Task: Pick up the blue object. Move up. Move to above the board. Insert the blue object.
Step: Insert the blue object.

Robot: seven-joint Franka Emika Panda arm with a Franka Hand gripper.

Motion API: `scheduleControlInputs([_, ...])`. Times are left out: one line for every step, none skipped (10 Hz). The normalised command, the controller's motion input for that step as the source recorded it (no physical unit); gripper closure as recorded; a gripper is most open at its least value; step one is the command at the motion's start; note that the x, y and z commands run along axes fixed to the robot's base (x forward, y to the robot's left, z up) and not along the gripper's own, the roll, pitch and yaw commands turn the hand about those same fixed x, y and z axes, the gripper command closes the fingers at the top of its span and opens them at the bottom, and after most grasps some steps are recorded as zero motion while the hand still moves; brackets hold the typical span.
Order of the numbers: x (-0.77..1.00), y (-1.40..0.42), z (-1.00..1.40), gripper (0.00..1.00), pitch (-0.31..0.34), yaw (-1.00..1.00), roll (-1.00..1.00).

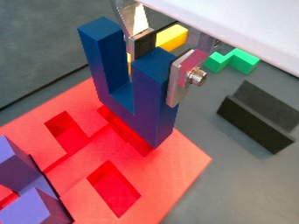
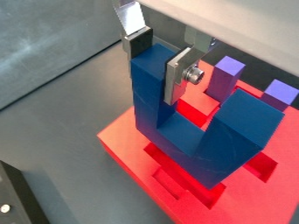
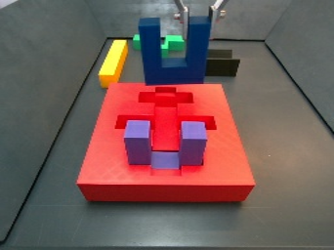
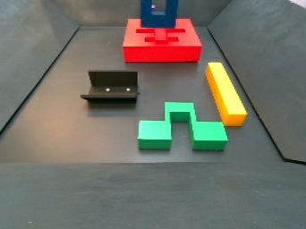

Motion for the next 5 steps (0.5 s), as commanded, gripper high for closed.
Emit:
scheduleControlInputs([0.06, -0.04, -0.21, 1.0, 0.0, -0.02, 0.17])
scheduleControlInputs([0.0, -0.01, -0.31, 1.0, -0.011, 0.0, 0.04])
scheduleControlInputs([0.0, 0.0, -0.4, 1.0, -0.051, 0.0, 0.0])
scheduleControlInputs([0.0, 0.0, -0.4, 1.0, -0.043, 0.0, 0.0])
scheduleControlInputs([-0.01, 0.0, -0.32, 1.0, -0.017, 0.0, -0.05])
